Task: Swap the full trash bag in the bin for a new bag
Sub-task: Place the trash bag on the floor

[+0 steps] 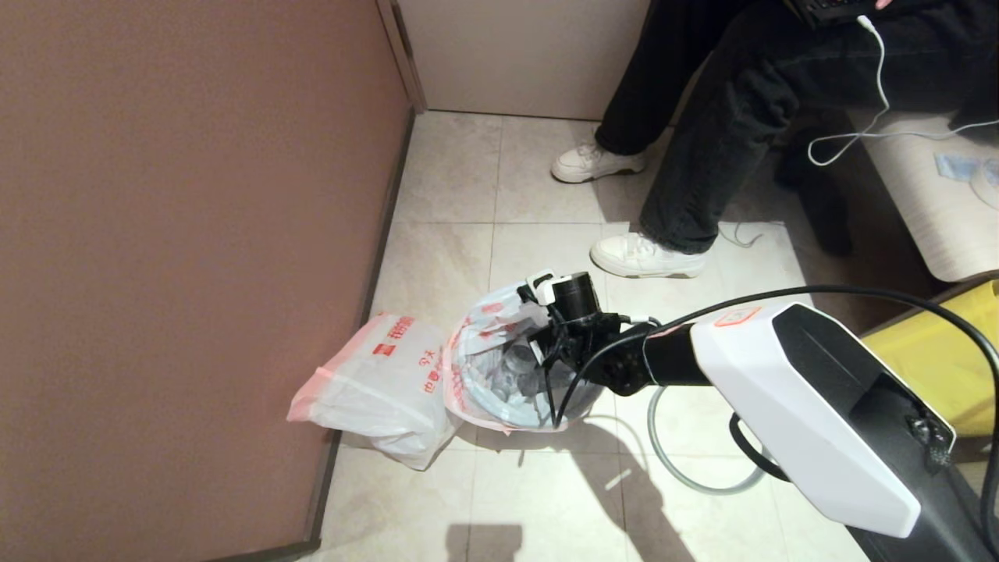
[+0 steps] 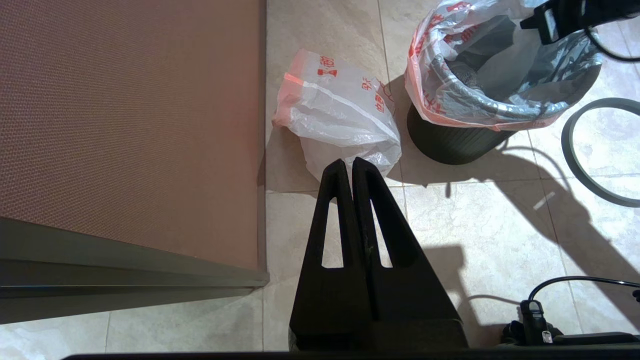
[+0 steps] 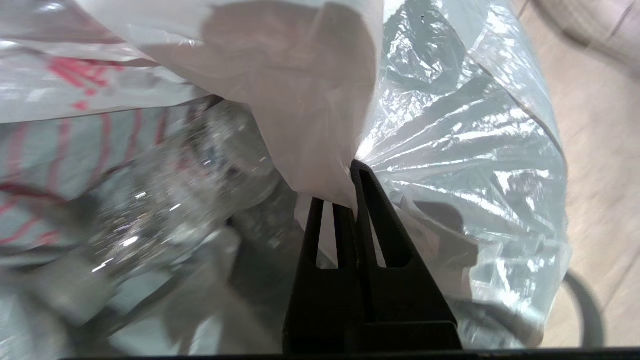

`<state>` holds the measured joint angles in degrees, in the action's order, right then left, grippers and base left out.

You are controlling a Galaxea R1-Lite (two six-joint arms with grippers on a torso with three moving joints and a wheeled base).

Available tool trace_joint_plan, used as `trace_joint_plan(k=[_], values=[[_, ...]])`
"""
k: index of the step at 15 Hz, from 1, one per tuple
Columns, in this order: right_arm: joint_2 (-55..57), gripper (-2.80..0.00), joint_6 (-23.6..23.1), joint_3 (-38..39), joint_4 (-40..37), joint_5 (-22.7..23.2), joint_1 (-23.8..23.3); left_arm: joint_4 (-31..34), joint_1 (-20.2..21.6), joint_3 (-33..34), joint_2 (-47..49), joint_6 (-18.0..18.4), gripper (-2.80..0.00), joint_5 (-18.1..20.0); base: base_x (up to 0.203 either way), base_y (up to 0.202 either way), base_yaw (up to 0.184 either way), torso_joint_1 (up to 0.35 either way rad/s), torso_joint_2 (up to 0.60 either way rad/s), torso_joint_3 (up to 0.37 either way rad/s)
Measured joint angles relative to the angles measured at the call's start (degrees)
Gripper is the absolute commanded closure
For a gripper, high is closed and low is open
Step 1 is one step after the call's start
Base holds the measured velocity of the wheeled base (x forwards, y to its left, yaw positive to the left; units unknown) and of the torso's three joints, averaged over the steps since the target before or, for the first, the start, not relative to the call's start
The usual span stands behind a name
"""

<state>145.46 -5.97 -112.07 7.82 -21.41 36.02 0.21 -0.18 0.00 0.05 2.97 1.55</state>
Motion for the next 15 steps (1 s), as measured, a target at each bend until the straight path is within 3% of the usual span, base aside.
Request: trace_joint_plan(k=[3, 7, 15], values=[[-4.20, 0.00, 9.69, -0.13, -8.19, 2.20, 0.62, -0.02, 0.00, 0.00, 0.00, 0.00, 0.00, 0.01, 0.000, 0.000, 0.000, 0.000, 0.00, 0.000], [-8.93, 0.00, 16.93, -0.15, -14.69, 6.97, 0.72, -0.02, 0.00, 0.00, 0.00, 0.02, 0.00, 0.02, 0.000, 0.000, 0.000, 0.000, 0.00, 0.000], [-13.70, 0.00, 19.86, -0.04, -18.18, 9.08, 1.07, -0.02, 0.00, 0.00, 0.00, 0.00, 0.00, 0.01, 0.000, 0.000, 0.000, 0.000, 0.00, 0.000]])
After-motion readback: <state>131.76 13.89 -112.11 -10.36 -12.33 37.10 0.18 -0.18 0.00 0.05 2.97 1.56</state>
